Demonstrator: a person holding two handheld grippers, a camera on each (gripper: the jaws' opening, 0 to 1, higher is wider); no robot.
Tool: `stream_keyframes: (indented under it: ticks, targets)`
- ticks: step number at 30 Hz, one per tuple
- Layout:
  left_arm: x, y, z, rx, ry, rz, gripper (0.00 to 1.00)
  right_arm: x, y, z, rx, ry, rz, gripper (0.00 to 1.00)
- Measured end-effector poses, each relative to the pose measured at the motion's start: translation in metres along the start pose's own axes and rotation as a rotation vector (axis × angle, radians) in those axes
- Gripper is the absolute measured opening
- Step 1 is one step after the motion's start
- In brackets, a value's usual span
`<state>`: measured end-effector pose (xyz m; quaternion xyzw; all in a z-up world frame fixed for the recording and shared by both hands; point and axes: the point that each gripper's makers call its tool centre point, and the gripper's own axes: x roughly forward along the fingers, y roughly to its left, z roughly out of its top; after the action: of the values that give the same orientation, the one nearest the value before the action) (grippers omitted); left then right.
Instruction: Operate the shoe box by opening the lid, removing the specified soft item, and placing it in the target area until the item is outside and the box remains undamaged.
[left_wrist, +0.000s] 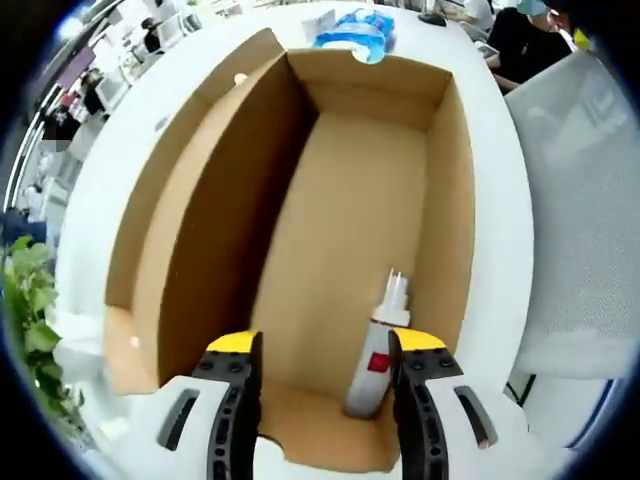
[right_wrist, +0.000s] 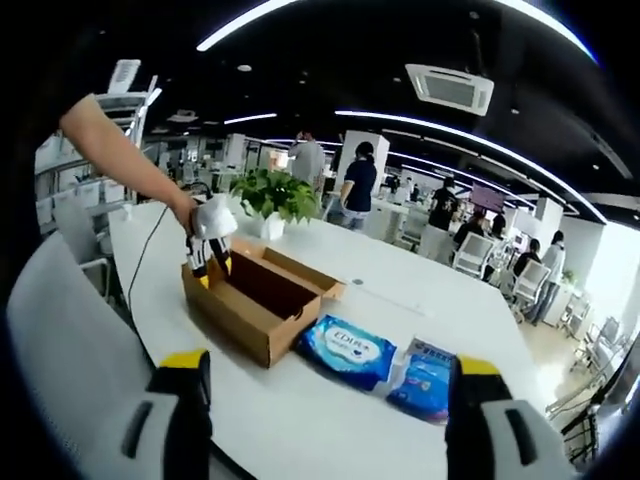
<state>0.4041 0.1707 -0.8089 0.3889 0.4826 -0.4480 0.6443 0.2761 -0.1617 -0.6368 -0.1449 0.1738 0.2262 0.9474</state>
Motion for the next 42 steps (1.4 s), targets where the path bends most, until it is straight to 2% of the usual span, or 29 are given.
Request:
stream_keyframes:
  ticks: [4, 9, 12, 19, 23, 33, 42]
  targets:
    - [0.005, -0.002, -0.002, 0.03, 0.019, -0.009, 0.49, -0.002, -0.008, -0.003, 0.023, -0.004, -0.026, 0.99]
    - [0.008, -0.001, -0.002, 0.029, 0.019, -0.03, 0.47, -0.003, -0.015, -0.003, 0.049, -0.015, -0.059, 0.97]
    - [0.009, 0.002, -0.001, 0.025, 0.02, -0.028, 0.48, -0.005, -0.022, -0.002, 0.001, -0.015, -0.113, 0.92]
    - [0.01, 0.003, 0.001, 0.002, 0.003, -0.027, 0.47, -0.003, -0.021, -0.004, 0.033, -0.01, -0.1, 0.94]
    - [0.007, 0.003, 0.002, 0.016, 0.015, -0.029, 0.49, -0.004, -0.021, -0.003, 0.033, -0.014, -0.101, 0.94]
    - [0.003, -0.001, 0.013, 0.029, -0.02, -0.057, 0.49, -0.004, -0.021, -0.003, 0.04, -0.018, -0.097, 0.93]
    - [-0.003, 0.004, 0.013, 0.054, -0.023, -0.079, 0.51, -0.003, -0.018, -0.005, 0.037, -0.005, -0.081, 0.93]
